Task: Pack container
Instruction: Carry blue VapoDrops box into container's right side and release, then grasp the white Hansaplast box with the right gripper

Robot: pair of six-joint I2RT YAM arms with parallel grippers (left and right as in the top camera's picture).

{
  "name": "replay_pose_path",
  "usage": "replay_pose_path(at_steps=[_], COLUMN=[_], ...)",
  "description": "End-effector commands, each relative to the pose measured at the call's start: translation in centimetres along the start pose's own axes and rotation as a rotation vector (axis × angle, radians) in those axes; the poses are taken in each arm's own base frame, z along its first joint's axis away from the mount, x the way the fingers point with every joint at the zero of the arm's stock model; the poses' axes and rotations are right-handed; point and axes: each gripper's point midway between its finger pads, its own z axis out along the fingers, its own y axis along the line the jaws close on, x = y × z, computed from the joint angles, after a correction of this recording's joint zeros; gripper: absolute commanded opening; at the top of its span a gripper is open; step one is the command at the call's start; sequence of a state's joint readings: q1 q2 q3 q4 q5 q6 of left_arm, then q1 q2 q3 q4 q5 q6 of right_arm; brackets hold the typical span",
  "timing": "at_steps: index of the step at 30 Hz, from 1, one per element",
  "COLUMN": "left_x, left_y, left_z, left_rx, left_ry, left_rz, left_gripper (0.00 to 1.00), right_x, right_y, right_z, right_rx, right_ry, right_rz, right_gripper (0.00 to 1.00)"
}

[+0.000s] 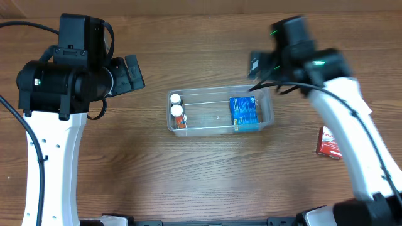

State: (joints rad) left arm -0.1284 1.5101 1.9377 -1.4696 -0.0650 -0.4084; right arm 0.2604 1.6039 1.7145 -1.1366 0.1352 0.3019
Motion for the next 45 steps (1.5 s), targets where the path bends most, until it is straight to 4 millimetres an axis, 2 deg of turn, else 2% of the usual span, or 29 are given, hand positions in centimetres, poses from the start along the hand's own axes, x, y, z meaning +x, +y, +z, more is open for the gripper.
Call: replay_pose_path(at_steps=[1, 3, 6, 8, 10, 13, 20, 26, 32, 38, 45], left_x=[-0.3, -0.3, -0.3, -0.3, -0.3, -0.3, -0.3, -0.3, -0.3, -0.3, -0.3], left_y=[0.3, 0.3, 0.3, 0.3, 0.3, 0.3, 0.3, 0.3, 0.3, 0.2, 0.3], left_z=[-0.2, -0.2, -0.2, -0.2, -0.2, -0.2, -0.2, 0.0, 0.0, 0.0, 0.0], left_rx=[-0.012, -0.012, -0.012, -0.012, -0.012, -0.012, -0.011, -0.013, -0.013, -0.013, -0.013], left_ry=[-0.012, -0.012, -0.013, -0.013, -0.012, -0.012, -0.012, -0.008, -0.008, -0.008, -0.008], left_rz=[0.023, 0.023, 0.023, 0.023, 0.022, 0.022, 0.023, 0.023, 0.023, 0.023, 0.023], left_gripper=[1.00, 1.00, 1.00, 1.00, 1.00, 1.00, 1.00, 1.00, 1.00, 1.00, 1.00], right_x=[-3.0, -2.6, -1.5, 0.1, 1.7, 4.1, 8.9, 11.8, 13.7, 14.1, 13.8], right_y=[-8.4, -14.4, -20.1, -23.6, -25.9, -27.9, -29.3, -29.6, -29.6, -29.5, -29.5], right_z=[-2.5, -1.9, -0.6, 1.3, 3.2, 6.9, 13.5, 16.7, 18.1, 18.2, 17.8], right_rx=[0.157, 0.235, 0.293, 0.335, 0.369, 0.367, 0.372, 0.382, 0.385, 0.386, 0.385], right_ry=[-0.092, -0.065, -0.019, 0.049, 0.120, 0.234, 0.449, 0.556, 0.625, 0.637, 0.629], right_rz=[0.206, 0.355, 0.484, 0.562, 0.610, 0.668, 0.707, 0.712, 0.713, 0.714, 0.713], right_gripper=[1.00, 1.00, 1.00, 1.00, 1.00, 1.00, 1.00, 1.00, 1.00, 1.00, 0.80])
